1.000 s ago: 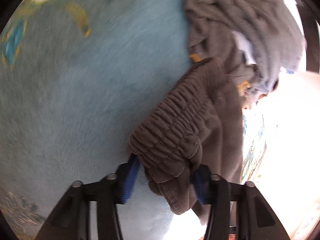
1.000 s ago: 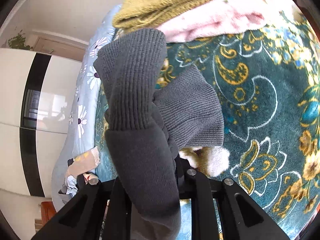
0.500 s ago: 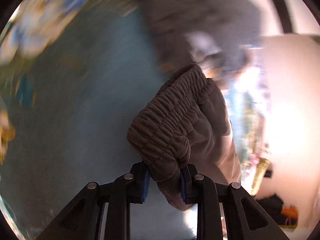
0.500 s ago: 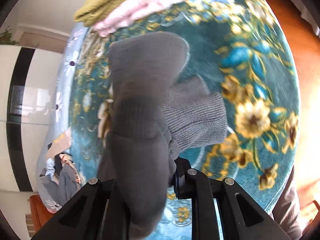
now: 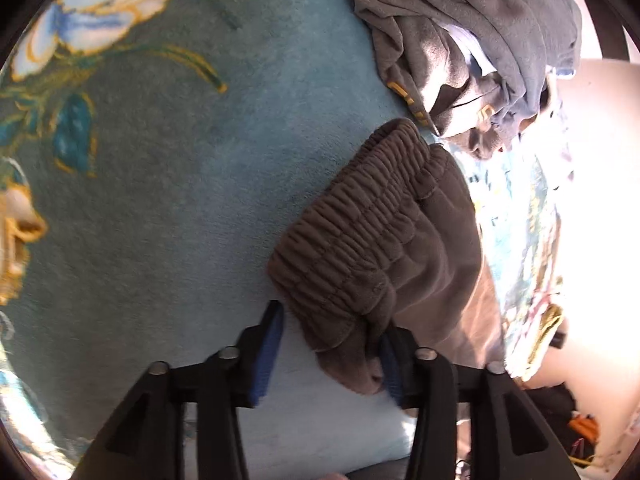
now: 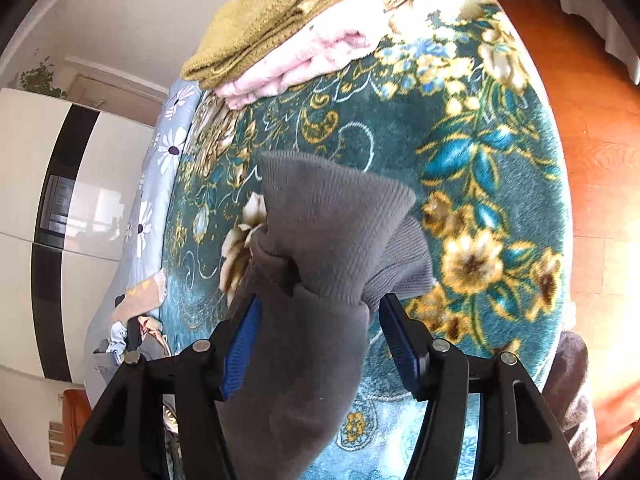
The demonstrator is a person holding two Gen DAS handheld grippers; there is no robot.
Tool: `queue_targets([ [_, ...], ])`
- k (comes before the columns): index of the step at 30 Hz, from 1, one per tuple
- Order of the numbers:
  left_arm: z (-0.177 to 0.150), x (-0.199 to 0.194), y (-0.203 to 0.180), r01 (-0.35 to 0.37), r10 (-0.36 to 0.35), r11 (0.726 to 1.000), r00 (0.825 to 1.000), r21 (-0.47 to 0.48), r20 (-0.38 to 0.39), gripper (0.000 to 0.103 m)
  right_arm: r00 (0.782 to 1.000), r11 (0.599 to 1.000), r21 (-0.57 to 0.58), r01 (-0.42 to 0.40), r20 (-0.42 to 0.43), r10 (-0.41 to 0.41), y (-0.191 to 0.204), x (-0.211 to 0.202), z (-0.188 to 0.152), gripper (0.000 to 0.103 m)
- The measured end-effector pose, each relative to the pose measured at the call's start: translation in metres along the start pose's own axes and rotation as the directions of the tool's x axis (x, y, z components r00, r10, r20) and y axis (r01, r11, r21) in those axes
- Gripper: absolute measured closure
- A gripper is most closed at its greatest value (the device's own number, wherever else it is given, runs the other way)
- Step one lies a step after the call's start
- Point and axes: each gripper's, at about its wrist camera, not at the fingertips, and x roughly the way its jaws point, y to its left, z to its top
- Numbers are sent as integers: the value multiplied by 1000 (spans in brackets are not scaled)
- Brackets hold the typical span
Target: Fold clothes
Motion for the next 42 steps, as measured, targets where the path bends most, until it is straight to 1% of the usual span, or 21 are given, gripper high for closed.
queue_targets([
  [2,6,-4,-10,-45,46,998,999,40,-21,46,1000,1000,11,-3,23,3,-2,-11,0,41],
  [4,11,-9,-28,-138,143,980,989,142,-23,45,999,1000,21,-6,46,5,-4,-21,1,41],
  [6,12,-18,-49,-206,206,949,978,239,22,44,999,1000,16,23,44,-24,1,-21,1,61],
  [7,13,-22,-55,-228,225,940,974,256,39,43,998,999,4,47,45,-47,5,-22,1,76],
  [11,23,-41,-67,-279,259,931,959,237,110,42,987,987,-58,152,66,-148,20,-27,-1,88],
  [13,28,-50,-69,-312,283,926,947,213,153,42,987,983,-104,151,65,-145,31,-32,-1,89],
  [14,28,-50,-66,-317,284,924,943,213,174,42,991,985,-124,122,65,-115,38,-36,0,89],
  [16,24,-51,-59,-324,279,919,937,223,212,42,997,988,-144,-49,52,57,53,-46,3,89],
  [17,21,-53,-55,-327,276,916,934,233,229,42,986,978,-145,-151,48,160,58,-52,5,89],
  [19,31,-26,-66,-325,258,910,930,258,260,42,939,935,-141,-326,62,337,65,-65,9,89],
  [20,31,-16,-73,-322,248,907,929,270,274,42,918,916,-144,-373,84,387,66,-72,11,89],
  [21,31,-6,-80,-319,237,905,928,282,287,42,914,915,-139,-378,101,393,62,-72,14,89],
  [23,47,26,-96,-311,223,898,932,311,288,42,939,943,-100,-317,110,327,45,-61,20,89],
  [25,30,13,-107,-291,201,894,940,340,276,42,976,978,-37,-207,66,209,22,-38,20,89],
  [27,17,4,-115,-271,180,889,948,369,263,42,996,996,15,-90,14,90,-1,-14,20,89],
  [32,7,16,-142,-225,135,854,967,469,217,42,993,989,101,-111,48,106,-32,-11,15,89],
  [35,-4,26,-138,-223,153,841,972,492,178,42,996,992,96,-87,34,84,-37,-9,11,82],
  [36,-5,32,-137,-225,163,839,973,495,166,42,996,991,102,-84,31,82,-40,-9,9,76],
  [38,-7,43,-136,-224,178,840,974,493,139,42,995,987,127,-99,33,96,-47,-9,6,42],
  [40,-3,62,-147,-231,197,836,973,498,121,42,993,981,156,-114,25,112,-55,-6,2,36],
  [42,-1,74,-150,-236,212,834,972,499,105,42,991,969,209,-130,7,132,-67,3,-4,36],
])
